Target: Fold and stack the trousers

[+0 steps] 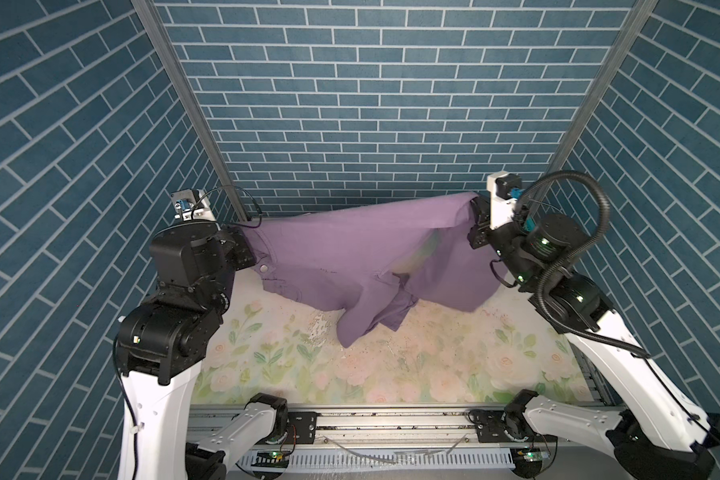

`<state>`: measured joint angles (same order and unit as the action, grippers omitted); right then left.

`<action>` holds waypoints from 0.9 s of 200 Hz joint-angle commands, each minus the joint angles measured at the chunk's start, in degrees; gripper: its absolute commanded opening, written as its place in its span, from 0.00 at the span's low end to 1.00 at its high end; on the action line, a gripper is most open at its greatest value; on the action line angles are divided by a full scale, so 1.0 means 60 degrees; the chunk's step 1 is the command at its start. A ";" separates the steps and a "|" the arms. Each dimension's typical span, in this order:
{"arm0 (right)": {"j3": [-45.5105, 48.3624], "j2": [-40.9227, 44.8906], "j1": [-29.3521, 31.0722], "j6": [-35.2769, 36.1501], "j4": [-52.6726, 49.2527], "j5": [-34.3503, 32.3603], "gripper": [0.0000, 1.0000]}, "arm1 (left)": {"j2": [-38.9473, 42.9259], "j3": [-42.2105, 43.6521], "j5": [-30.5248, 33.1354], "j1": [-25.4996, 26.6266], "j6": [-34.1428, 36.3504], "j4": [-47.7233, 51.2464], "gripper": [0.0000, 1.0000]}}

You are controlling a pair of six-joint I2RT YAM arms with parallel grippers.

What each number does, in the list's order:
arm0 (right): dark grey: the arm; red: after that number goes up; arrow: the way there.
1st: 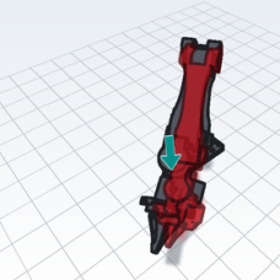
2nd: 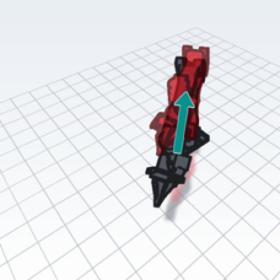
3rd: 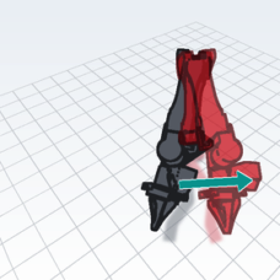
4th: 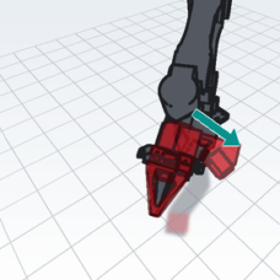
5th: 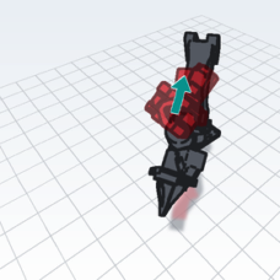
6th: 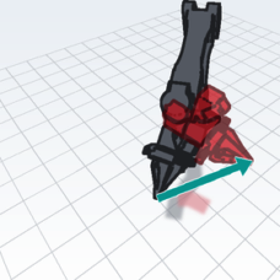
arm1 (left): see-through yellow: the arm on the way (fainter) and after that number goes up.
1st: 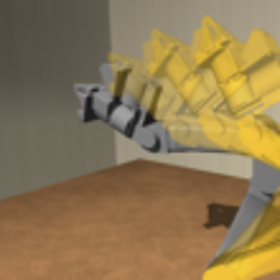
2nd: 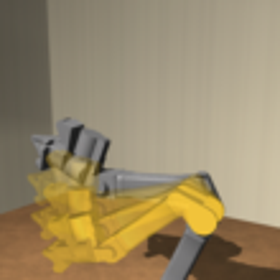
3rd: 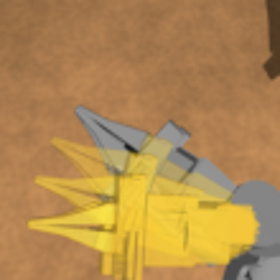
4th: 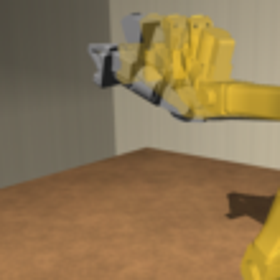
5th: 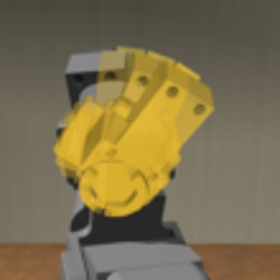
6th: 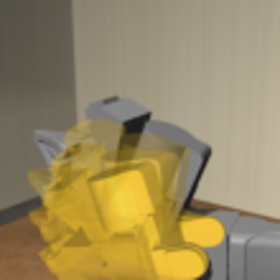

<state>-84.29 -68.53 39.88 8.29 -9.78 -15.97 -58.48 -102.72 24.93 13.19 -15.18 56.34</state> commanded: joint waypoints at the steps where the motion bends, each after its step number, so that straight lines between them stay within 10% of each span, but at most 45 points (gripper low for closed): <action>1: -0.0560 -0.2325 -0.0018 0.0448 -0.0449 0.0575 0.00 | 0.0074 -0.0299 0.0568 -0.0064 -0.0140 -0.0213 0.00; 57: -0.4059 -0.7356 -0.0025 -0.1094 -0.2773 0.3388 0.00 | 0.0137 -0.0448 0.0781 -0.0073 0.0107 0.0074 0.00; 67: -0.3897 -0.7517 -0.0025 -0.1347 -0.2742 0.3437 0.18 | 0.0181 -0.0389 0.0880 -0.0060 0.0176 0.0061 0.00; 97: -0.1881 -0.6406 -0.0025 -0.1680 -0.2016 0.2890 0.63 | 0.0243 -0.0057 0.1010 -0.0064 0.0280 -0.0237 0.00; 180: 0.4170 -0.1939 -0.0040 -0.2840 -0.3406 -0.0038 0.54 | -0.0575 0.1031 0.0621 -0.0074 -0.0307 -0.1093 0.00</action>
<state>-67.22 -84.23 39.83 -1.91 -23.44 -7.49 -60.27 -97.91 28.93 13.13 -15.18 54.85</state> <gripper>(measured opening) 0.525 0.084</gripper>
